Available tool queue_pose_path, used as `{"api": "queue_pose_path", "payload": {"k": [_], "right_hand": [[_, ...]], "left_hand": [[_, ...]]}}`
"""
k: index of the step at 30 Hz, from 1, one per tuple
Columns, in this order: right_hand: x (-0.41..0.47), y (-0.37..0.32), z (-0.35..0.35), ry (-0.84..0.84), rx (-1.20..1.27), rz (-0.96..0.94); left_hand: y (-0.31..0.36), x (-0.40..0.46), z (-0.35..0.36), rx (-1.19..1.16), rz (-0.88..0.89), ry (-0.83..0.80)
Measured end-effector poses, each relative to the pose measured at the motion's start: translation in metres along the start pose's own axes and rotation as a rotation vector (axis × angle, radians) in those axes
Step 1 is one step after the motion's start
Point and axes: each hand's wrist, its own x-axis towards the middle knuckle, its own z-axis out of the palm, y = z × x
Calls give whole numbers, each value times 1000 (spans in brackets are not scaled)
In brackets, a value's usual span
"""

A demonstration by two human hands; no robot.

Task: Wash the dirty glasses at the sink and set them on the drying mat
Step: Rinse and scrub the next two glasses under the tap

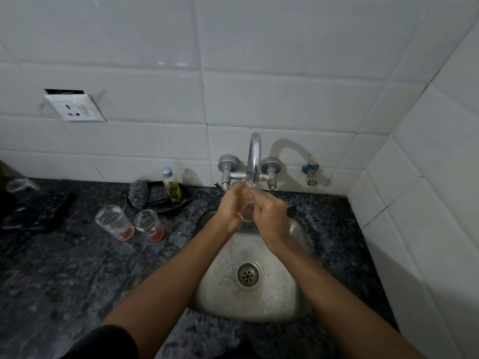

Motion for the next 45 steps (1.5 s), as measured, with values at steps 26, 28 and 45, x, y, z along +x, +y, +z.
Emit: {"api": "queue_pose_path", "payload": {"k": [26,28,45], "right_hand": [[-11,5,2,-81,19,180],[-9,3,0,-192,62,299],[-10,14,-23,-709,994,797]], "left_hand": [[4,3,-11,-26,143,9],[6,1,-10,-145,139,-95],[4,-3,-21,634,773,-118]]}}
